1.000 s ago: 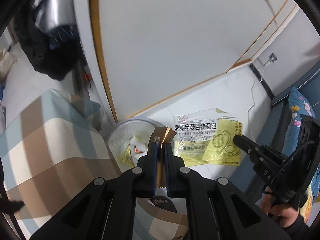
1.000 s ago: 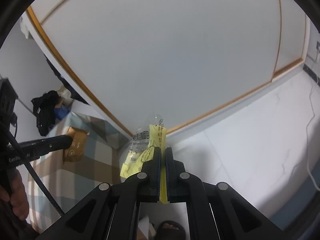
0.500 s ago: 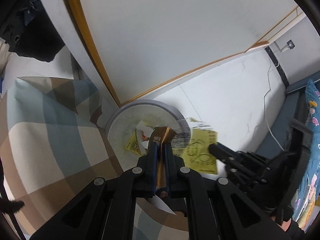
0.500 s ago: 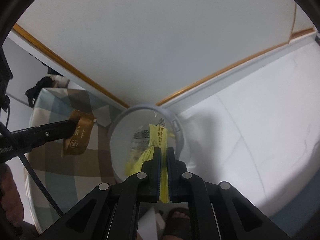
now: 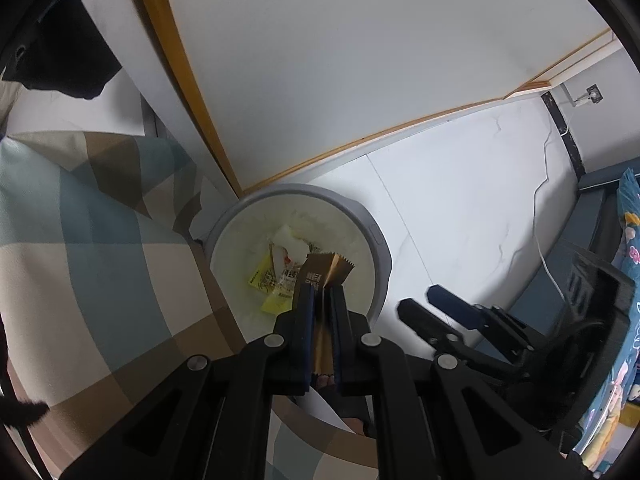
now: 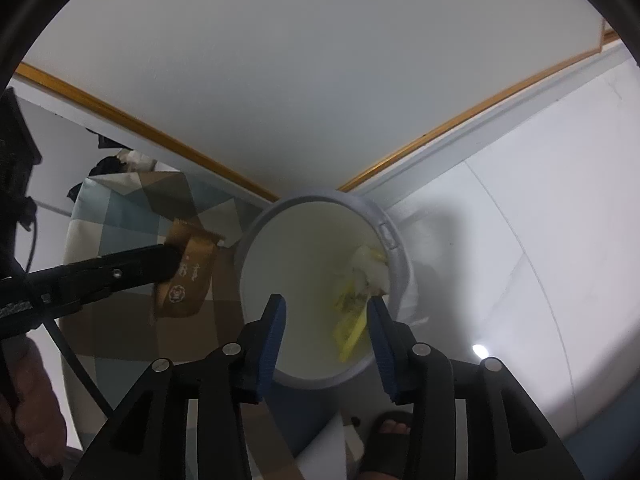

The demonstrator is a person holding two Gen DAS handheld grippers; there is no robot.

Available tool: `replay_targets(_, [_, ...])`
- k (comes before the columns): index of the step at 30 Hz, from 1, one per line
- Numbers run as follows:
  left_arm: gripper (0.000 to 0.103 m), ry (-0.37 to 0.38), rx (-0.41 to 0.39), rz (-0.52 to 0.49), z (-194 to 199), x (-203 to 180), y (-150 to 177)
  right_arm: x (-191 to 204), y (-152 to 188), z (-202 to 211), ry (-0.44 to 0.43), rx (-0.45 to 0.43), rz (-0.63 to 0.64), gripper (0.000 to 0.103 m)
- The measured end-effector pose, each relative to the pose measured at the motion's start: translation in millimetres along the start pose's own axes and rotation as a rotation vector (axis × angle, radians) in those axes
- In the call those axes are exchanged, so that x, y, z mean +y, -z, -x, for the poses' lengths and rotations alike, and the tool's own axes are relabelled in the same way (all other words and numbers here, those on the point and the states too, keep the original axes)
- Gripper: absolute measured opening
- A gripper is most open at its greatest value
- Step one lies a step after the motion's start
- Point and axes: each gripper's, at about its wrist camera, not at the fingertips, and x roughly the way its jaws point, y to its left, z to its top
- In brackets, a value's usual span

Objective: Collect trash

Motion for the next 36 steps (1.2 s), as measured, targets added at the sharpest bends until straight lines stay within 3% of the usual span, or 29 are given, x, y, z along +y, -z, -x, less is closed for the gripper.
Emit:
replay_targets(9, [0.016,-0.015,0.041,0.04,-8,5,3,-20,1,22,-0.001,-0.048,-0.085,0.054])
replay_targets(14, [0.038,0.012,0.036,0.043,-6,4,7,-23,3,32,-0.003,-0.073,-0.1,0.056])
replay_targets(16, [0.039,0.018,0.007,0.034,0,2,9,-20,2,33,-0.001,-0.083,-0.094,0.059])
replay_targets(18, [0.044,0.013,-0.026,0.031,7,0,12,-20,1,38,0.004,-0.091,-0.087,0.062])
replay_targets(20, [0.055,0.009,-0.068,0.046,15,1,15,-17,-1,43,0.002,-0.103,-0.08,0.065])
replay_targets(24, [0.059,0.008,-0.153,0.058,34,2,22,-10,-3,56,0.004,-0.132,-0.055,0.072])
replay_targets(28, [0.074,-0.034,-0.247,0.063,57,1,30,1,-5,68,0.002,-0.146,-0.018,0.078])
replay_targets(36, [0.08,-0.134,-0.37,0.072,91,8,47,39,-4,97,0.003,-0.156,0.094,0.092])
